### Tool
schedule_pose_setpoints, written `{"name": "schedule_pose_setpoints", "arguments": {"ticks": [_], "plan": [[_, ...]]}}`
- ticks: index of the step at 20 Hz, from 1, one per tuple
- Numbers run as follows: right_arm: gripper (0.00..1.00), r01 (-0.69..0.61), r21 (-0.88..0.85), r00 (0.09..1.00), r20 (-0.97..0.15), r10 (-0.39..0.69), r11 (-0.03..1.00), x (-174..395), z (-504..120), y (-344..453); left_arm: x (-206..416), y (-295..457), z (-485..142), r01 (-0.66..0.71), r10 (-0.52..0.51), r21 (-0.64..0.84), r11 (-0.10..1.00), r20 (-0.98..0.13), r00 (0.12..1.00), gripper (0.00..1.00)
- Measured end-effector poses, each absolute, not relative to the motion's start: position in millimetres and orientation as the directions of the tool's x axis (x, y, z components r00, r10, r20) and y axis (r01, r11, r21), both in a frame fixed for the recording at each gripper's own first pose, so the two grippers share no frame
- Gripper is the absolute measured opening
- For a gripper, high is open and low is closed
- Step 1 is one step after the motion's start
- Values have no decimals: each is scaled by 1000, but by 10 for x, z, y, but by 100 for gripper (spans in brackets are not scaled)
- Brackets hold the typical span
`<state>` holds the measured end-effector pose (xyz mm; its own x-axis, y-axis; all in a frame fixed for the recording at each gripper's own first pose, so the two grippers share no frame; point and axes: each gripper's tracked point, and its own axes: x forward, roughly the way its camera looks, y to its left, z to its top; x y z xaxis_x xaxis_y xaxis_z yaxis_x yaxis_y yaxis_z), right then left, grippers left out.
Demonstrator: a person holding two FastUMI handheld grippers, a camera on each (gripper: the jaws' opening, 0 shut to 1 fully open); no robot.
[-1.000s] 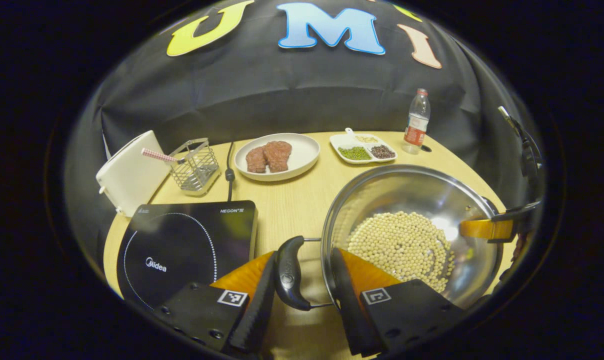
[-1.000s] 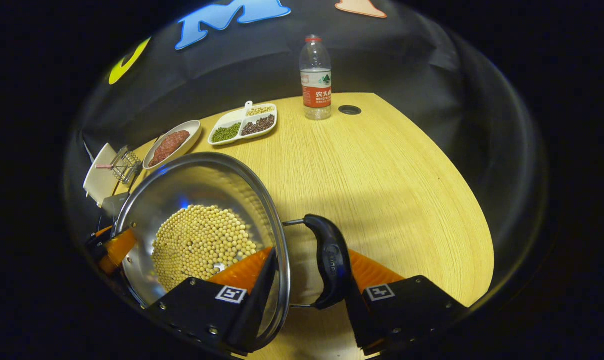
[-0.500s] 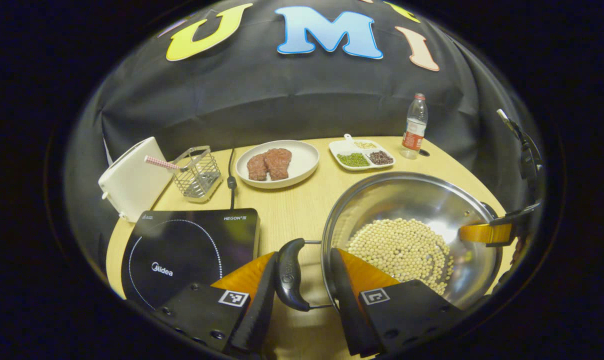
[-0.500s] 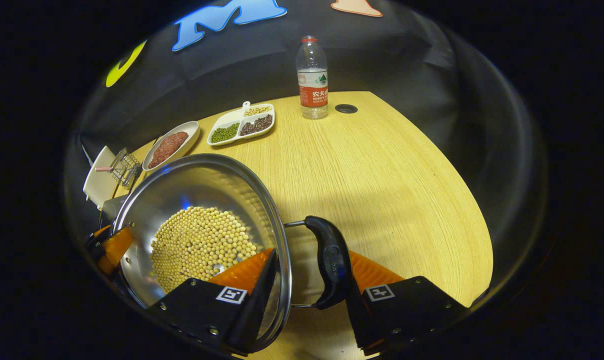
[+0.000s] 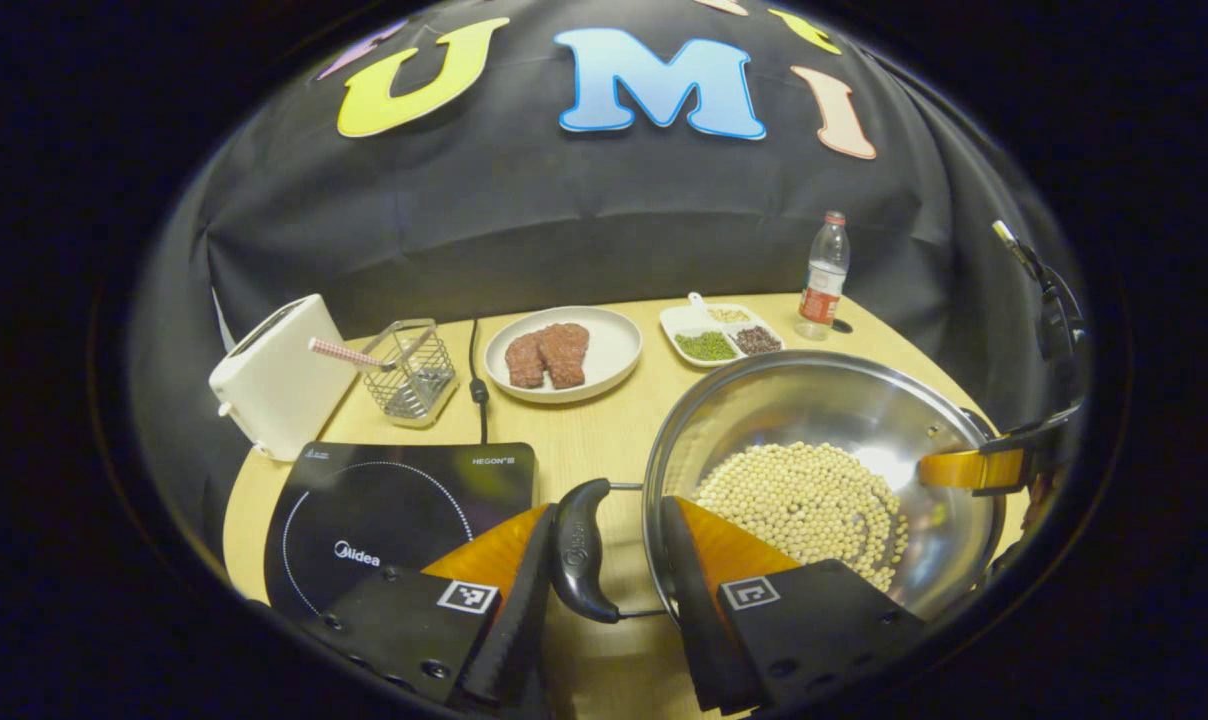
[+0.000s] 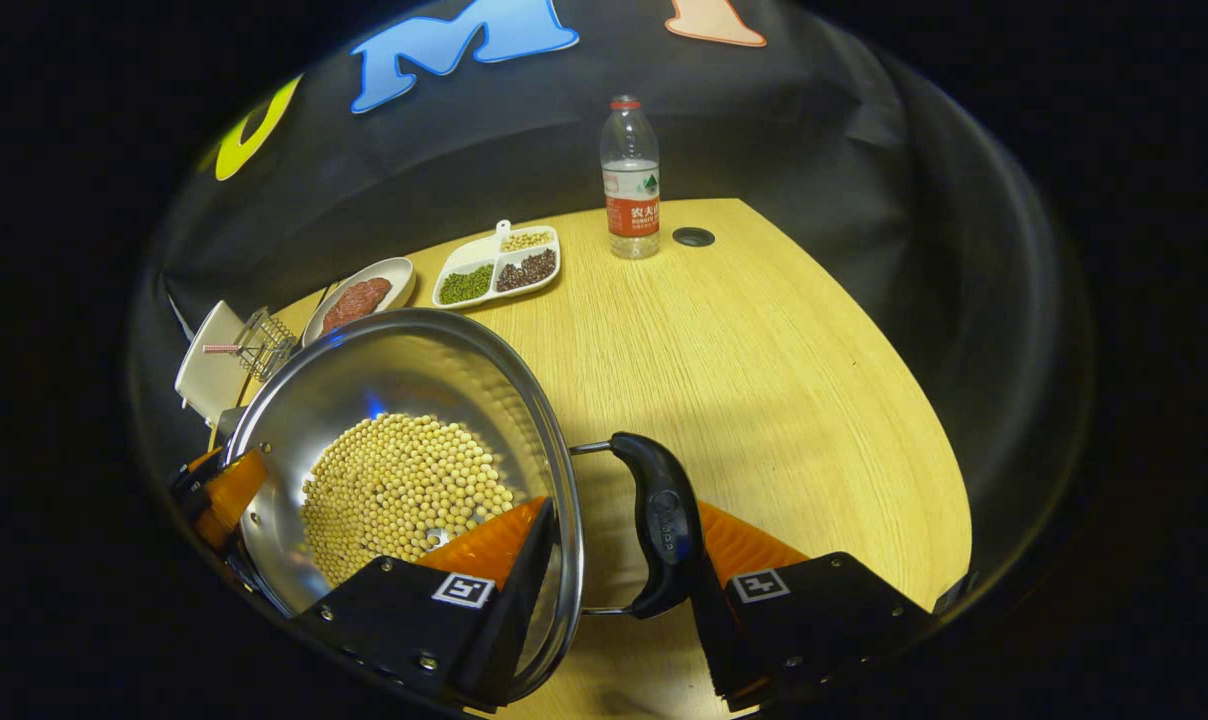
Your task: First push the handle of the pot to place it horizontally, then grasp the pot with both hands and set it on the induction cooktop.
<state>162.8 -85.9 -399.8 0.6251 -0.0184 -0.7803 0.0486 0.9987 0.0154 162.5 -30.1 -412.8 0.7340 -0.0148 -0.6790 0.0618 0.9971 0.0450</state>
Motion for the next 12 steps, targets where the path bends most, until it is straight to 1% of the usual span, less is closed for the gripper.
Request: {"name": "schedule_pose_setpoints", "arguments": {"ticks": [1, 2, 3, 4, 5, 6, 7, 8, 9, 10, 11, 12], "plan": [[71, 44, 14, 629, -777, -16, 999, 1620, -3961, -837, 1611, -276, -4079, 59, -15, 43, 997, -676, 737, 67], [71, 44, 16, 628, -778, -15, 999, 1605, -3920, -812, 1593, -257, -4034, 58, -15, 41, 997, -674, 739, 64], [71, 45, 20, 628, -778, -13, 999, 1590, -3885, -779, 1576, -226, -3993, 56, -14, 40, 998, -676, 737, 70], [71, 48, 21, 628, -778, -13, 999, 1565, -3838, -752, 1552, -197, -3943, 55, -13, 40, 998, -676, 736, 67], [71, 49, 22, 629, -777, -14, 999, 1547, -3802, -721, 1546, -166, -3881, 55, -14, 40, 998, -674, 738, 67], [71, 49, 23, 630, -776, -13, 999, 1532, -3762, -684, 1538, -133, -3839, 55, -14, 41, 998, -670, 742, 63], [71, 47, 21, 631, -776, -13, 999, 1510, -3720, -642, 1527, -95, -3794, 54, -15, 37, 998, -669, 743, 67], [71, 43, 18, 633, -774, -13, 999, 1489, -3675, -600, 1515, -50, -3750, 52, -17, 33, 998, -667, 745, 63], [71, 38, 13, 637, -771, -14, 999, 1473, -3633, -553, 1509, -5, -3711, 50, -18, 30, 998, -662, 749, 63], [71, 33, 8, 639, -769, -15, 999, 1452, -3586, -505, 1500, 45, -3664, 48, -18, 28, 998, -658, 753, 70], [71, 31, 5, 641, -768, -16, 1000, 1439, -3557, -453, 1495, 102, -3621, 47, -17, 28, 999, -653, 758, 70], [71, 29, 5, 643, -766, -15, 1000, 1420, -3518, -402, 1476, 158, -3590, 45, -16, 28, 999, -650, 760, 67]]}}
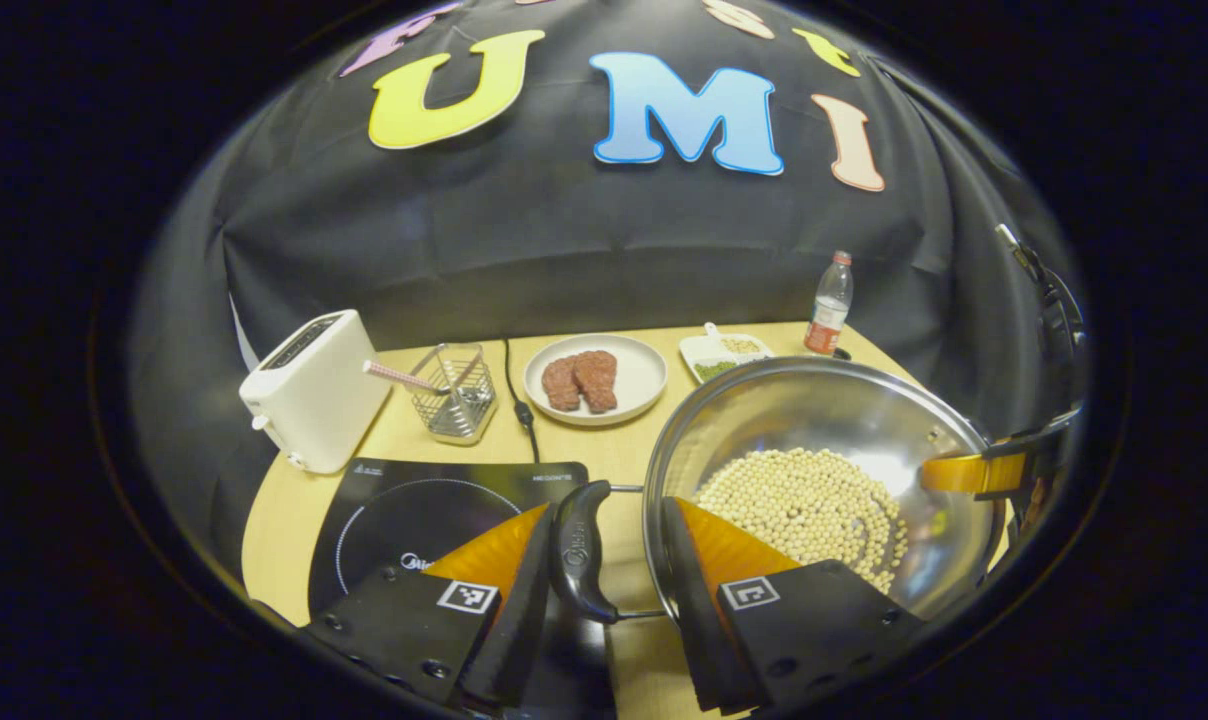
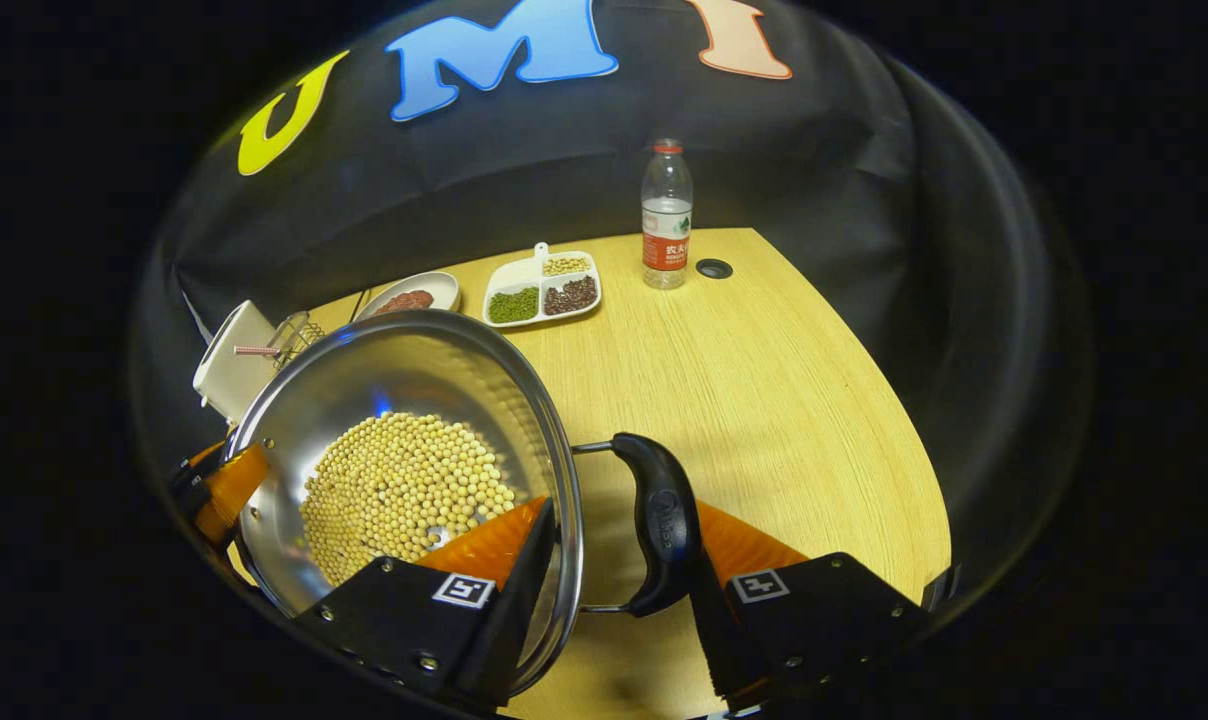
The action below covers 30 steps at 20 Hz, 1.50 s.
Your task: First push the handle of the pot to place it horizontally, then grasp the pot with both hands and set it on the induction cooktop.
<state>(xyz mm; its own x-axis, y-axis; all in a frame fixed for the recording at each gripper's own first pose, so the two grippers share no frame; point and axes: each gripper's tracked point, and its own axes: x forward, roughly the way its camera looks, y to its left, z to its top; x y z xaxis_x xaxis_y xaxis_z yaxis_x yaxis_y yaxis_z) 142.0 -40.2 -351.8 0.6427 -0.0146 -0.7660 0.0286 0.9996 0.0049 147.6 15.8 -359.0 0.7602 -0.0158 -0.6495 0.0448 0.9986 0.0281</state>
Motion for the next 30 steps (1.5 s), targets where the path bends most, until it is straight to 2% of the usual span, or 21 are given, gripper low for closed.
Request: {"name": "schedule_pose_setpoints", "arguments": {"ticks": [4, 6, 7, 10, 11, 16, 18, 19, 20, 23, 24, 27, 30], "plan": [[71, 23, 11, 649, -761, -7, 1000, 1367, -3418, -152, 1399, 426, -3467, 33, -10, 24, 999, -640, 769, 67], [71, 14, 7, 652, -758, -4, 1000, 1341, -3384, -25, 1368, 569, -3423, 26, -3, 26, 999, -634, 773, 63], [71, 10, 8, 652, -758, 0, 1000, 1334, -3364, 44, 1353, 646, -3400, 21, 0, 26, 999, -631, 776, 67], [71, -12, -1, 654, -757, 7, 1000, 1298, -3338, 270, 1283, 888, -3362, 5, 15, 30, 1000, -626, 780, 67], [71, -22, -7, 653, -757, 9, 1000, 1295, -3345, 348, 1257, 979, -3357, -4, 23, 32, 999, -624, 781, 70], [71, -63, -5, 641, -767, 37, 998, 1257, -3395, 755, 1117, 1431, -3331, -40, 62, 50, 998, -621, 782, 70], [71, -87, -6, 638, -768, 51, 996, 1248, -3408, 911, 1059, 1614, -3313, -58, 81, 58, 997, -616, 783, 63], [71, -97, -5, 637, -768, 59, 995, 1244, -3412, 996, 1038, 1700, -3315, -67, 90, 61, 996, -615, 783, 70], [71, -107, -1, 635, -769, 67, 994, 1240, -3420, 1075, 1005, 1789, -3295, -77, 99, 63, 995, -614, 783, 67], [71, -135, 0, 631, -771, 86, 991, 1248, -3437, 1279, 941, 2008, -3302, -101, 121, 68, 993, -612, 781, 67], [71, -143, -5, 630, -772, 87, 990, 1237, -3440, 1335, 914, 2077, -3303, -110, 127, 66, 992, -612, 781, 70], [71, -157, -9, 625, -775, 92, 988, 1230, -3481, 1499, 906, 2258, -3314, -125, 141, 70, 990, -611, 779, 63], [71, -166, -13, 622, -777, 95, 986, 1209, -3518, 1646, 912, 2428, -3369, -129, 142, 66, 989, -614, 776, 70]]}}
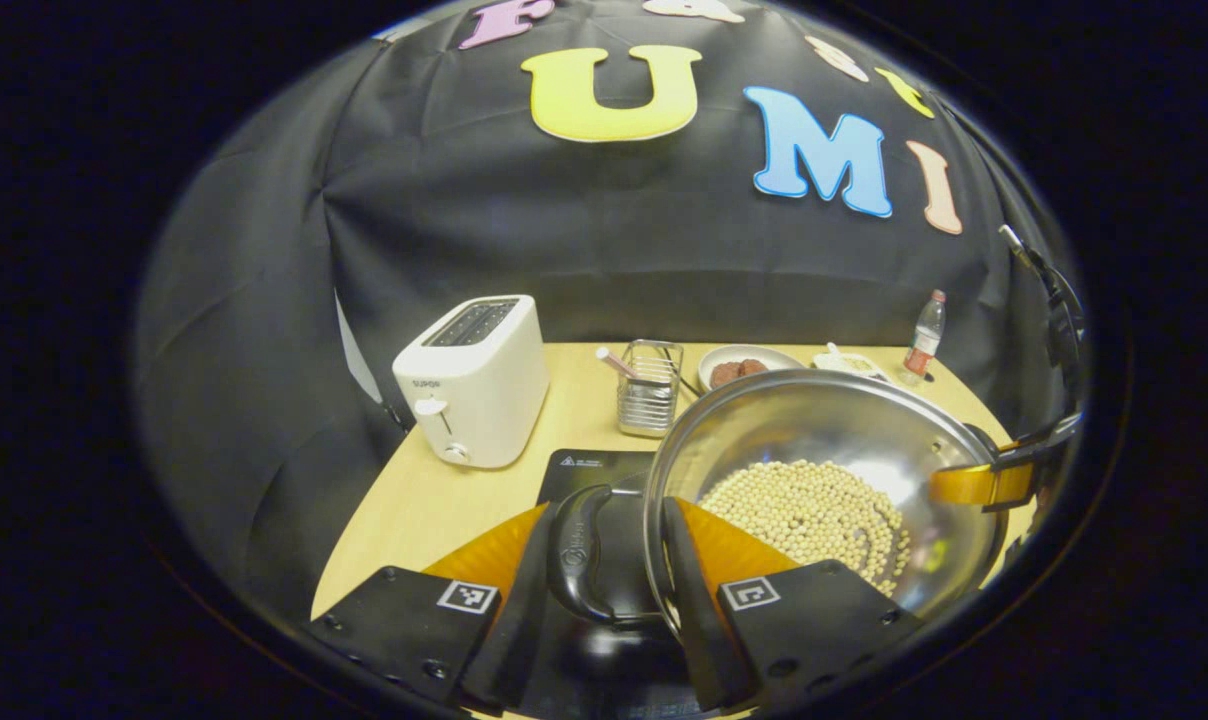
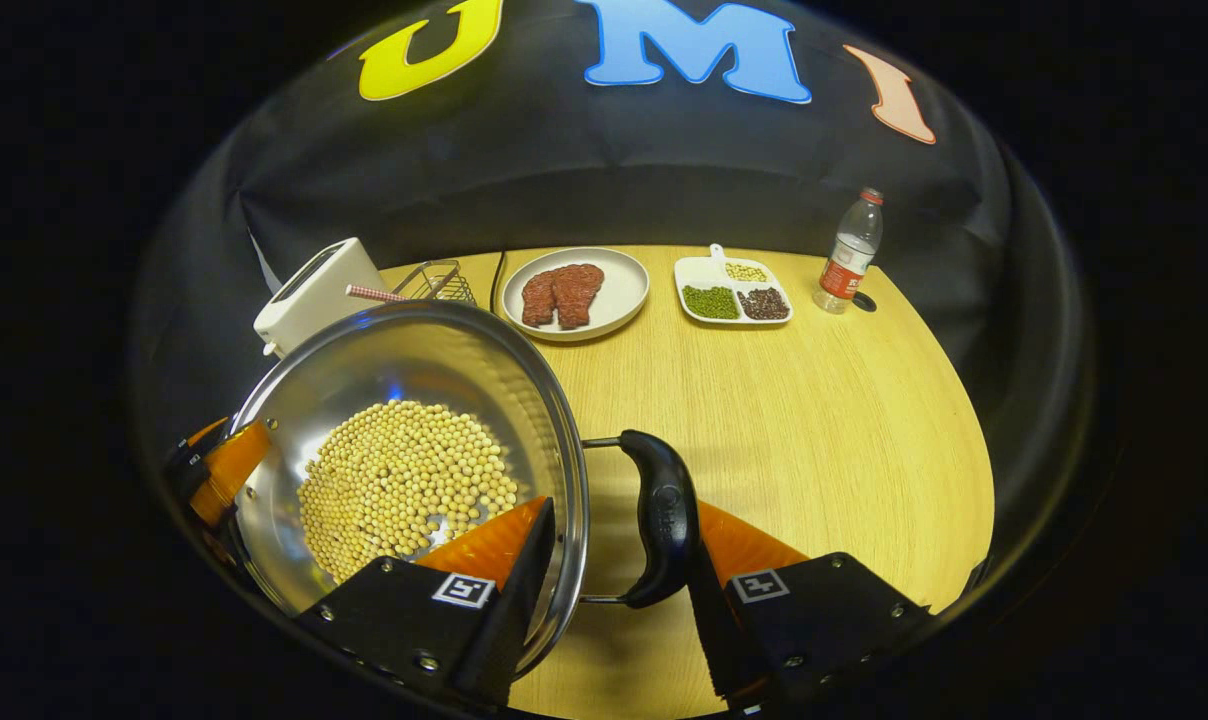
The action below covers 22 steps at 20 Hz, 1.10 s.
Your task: First push the handle of the pot to place it horizontally, then grasp the pot with both hands and set it on the induction cooktop.
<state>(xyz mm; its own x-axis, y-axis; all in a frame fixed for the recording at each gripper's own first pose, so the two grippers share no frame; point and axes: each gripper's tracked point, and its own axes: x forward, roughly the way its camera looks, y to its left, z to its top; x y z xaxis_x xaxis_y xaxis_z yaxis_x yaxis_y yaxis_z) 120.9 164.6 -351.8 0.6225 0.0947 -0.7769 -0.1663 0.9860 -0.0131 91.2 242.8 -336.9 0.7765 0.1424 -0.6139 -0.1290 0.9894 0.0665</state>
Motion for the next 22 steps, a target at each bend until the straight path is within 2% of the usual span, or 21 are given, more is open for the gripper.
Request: {"name": "schedule_pose_setpoints", "arguments": {"ticks": [4, 5, 7, 8, 9, 10, 11, 12, 15, 16, 17, 18, 22], "plan": [[71, -184, -10, 610, -786, 106, 983, 1196, -3588, 1862, 900, 2670, -3437, -146, 153, 62, 987, -619, 770, 67], [71, -188, -10, 609, -786, 109, 982, 1191, -3596, 1920, 895, 2723, -3475, -154, 156, 58, 986, -622, 767, 70], [71, -200, -15, 604, -789, 111, 980, 1172, -3629, 2008, 898, 2834, -3512, -156, 160, 62, 986, -624, 765, 70], [71, -202, -12, 600, -791, 114, 979, 1177, -3667, 2039, 894, 2884, -3541, -157, 161, 62, 986, -624, 765, 67], [71, -203, -7, 596, -794, 118, 979, 1172, -3701, 2076, 898, 2935, -3546, -157, 161, 63, 986, -621, 767, 70], [71, -203, -3, 591, -797, 120, 979, 1172, -3728, 2112, 915, 2969, -3581, -155, 161, 64, 986, -619, 769, 67], [71, -203, -2, 588, -800, 121, 979, 1173, -3751, 2156, 928, 2994, -3593, -153, 160, 66, 986, -618, 770, 70], [71, -204, 2, 587, -800, 123, 979, 1179, -3767, 2193, 932, 3043, -3606, -149, 161, 71, 986, -617, 770, 67], [71, -205, 2, 575, -809, 122, 979, 1164, -3830, 2262, 981, 3130, -3717, -142, 157, 75, 987, -616, 772, 70], [71, -204, 1, 574, -810, 120, 979, 1162, -3839, 2281, 985, 3159, -3732, -138, 154, 74, 988, -617, 772, 63], [71, -204, -2, 572, -812, 118, 979, 1160, -3851, 2295, 1006, 3191, -3764, -137, 151, 70, 988, -621, 769, 63], [71, -205, -4, 569, -814, 116, 979, 1163, -3876, 2307, 1029, 3201, -3812, -137, 148, 66, 988, -624, 767, 70], [71, -203, -2, 556, -823, 114, 979, 1204, -3966, 2352, 1088, 3258, -3919, -132, 145, 68, 989, -626, 766, 63]]}}
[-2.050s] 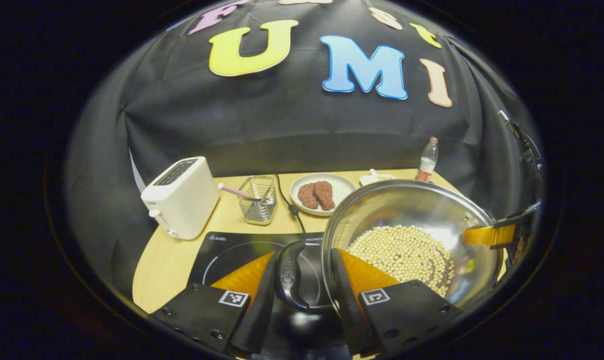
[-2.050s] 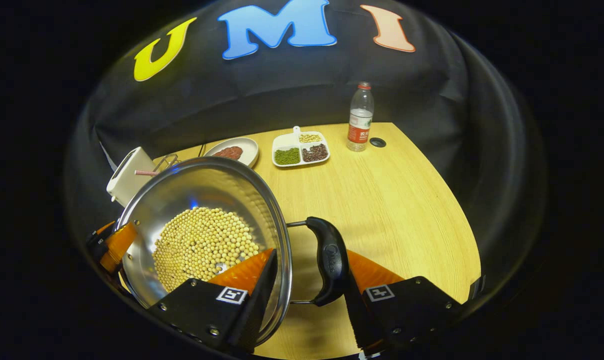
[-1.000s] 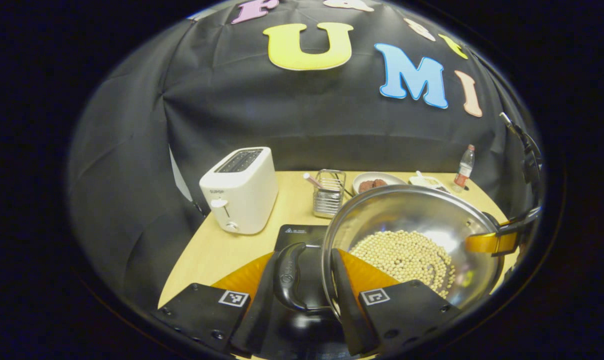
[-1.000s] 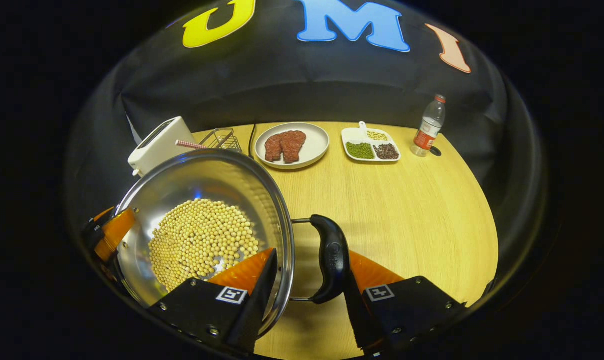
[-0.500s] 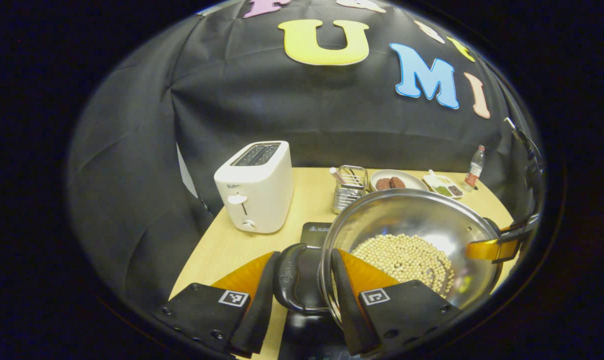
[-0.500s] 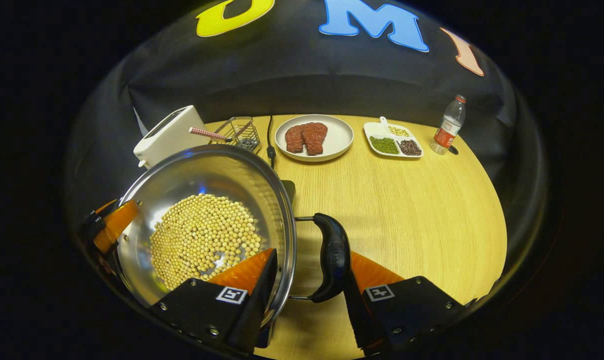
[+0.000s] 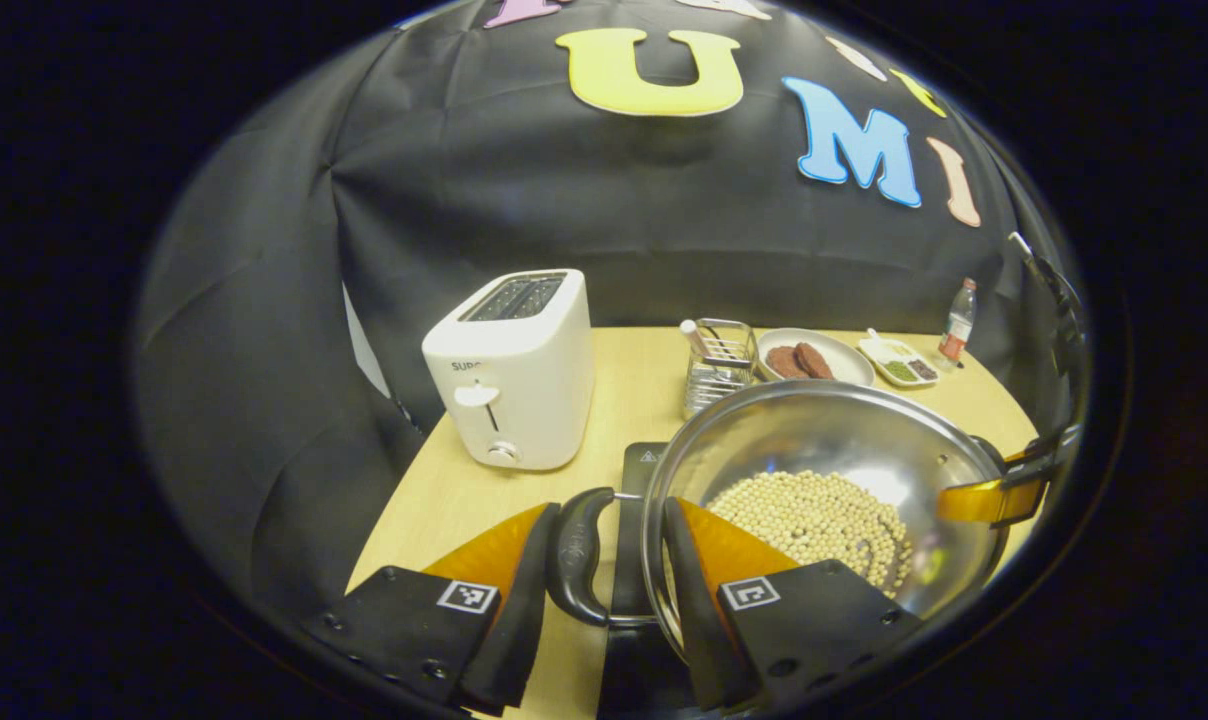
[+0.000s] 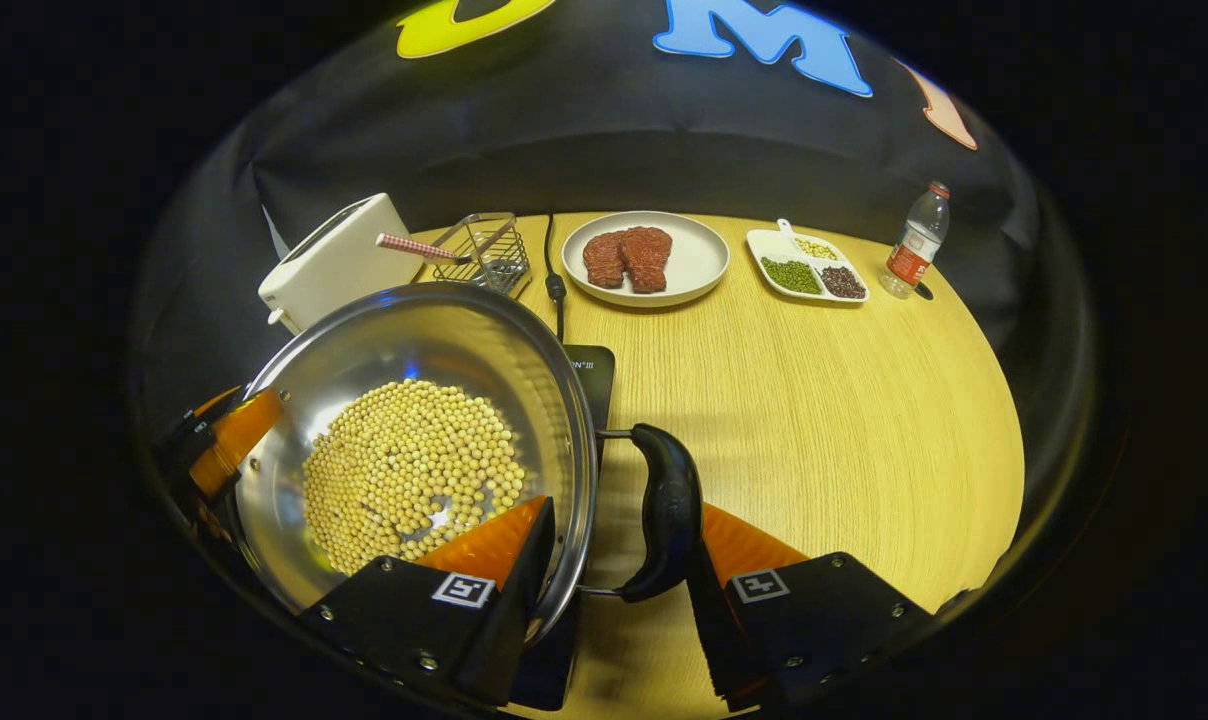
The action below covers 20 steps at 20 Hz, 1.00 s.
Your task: First push the handle of the pot to place it horizontally, then grasp the pot with both hands and set it on the induction cooktop.
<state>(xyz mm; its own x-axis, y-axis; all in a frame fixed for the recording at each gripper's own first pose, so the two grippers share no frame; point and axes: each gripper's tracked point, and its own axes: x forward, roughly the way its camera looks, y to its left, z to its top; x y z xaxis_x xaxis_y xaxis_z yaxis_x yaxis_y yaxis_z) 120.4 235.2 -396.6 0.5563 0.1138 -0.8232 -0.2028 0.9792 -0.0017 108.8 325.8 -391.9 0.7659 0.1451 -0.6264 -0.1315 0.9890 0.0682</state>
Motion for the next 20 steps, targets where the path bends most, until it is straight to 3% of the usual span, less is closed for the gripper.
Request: {"name": "schedule_pose_setpoints", "arguments": {"ticks": [3, 5, 11, 12, 15, 17, 19, 20], "plan": [[71, -208, -4, 553, -826, 114, 978, 1240, -4004, 2361, 1125, 3280, -3937, -131, 145, 68, 989, -622, 769, 70], [71, -210, -4, 552, -826, 115, 978, 1255, -4007, 2364, 1112, 3275, -3951, -132, 145, 67, 989, -622, 770, 64], [71, -228, 22, 553, -820, 148, 973, 1237, -3968, 2406, 1044, 3364, -4031, -166, 156, 37, 985, -592, 791, 67], [71, -231, 23, 551, -821, 151, 973, 1228, -3971, 2414, 1061, 3366, -4042, -168, 158, 39, 985, -593, 790, 72], [71, -231, 47, 551, -817, 170, 972, 1229, -3959, 2422, 1078, 3371, -4023, -189, 163, 17, 982, -581, 797, 70], [71, -248, 54, 551, -813, 187, 967, 1223, -3950, 2402, 1093, 3382, -3843, -222, 177, -20, 975, -535, 826, 75], [73, -264, 53, 573, -795, 201, 963, 1237, -3881, 2373, 1032, 3453, -3758, -259, 207, -30, 965, -520, 829, 98], [80, -275, 59, 582, -784, 215, 959, 1239, -3840, 2360, 979, 3516, -3725, -278, 226, -26, 960, -514, 827, 100]]}}
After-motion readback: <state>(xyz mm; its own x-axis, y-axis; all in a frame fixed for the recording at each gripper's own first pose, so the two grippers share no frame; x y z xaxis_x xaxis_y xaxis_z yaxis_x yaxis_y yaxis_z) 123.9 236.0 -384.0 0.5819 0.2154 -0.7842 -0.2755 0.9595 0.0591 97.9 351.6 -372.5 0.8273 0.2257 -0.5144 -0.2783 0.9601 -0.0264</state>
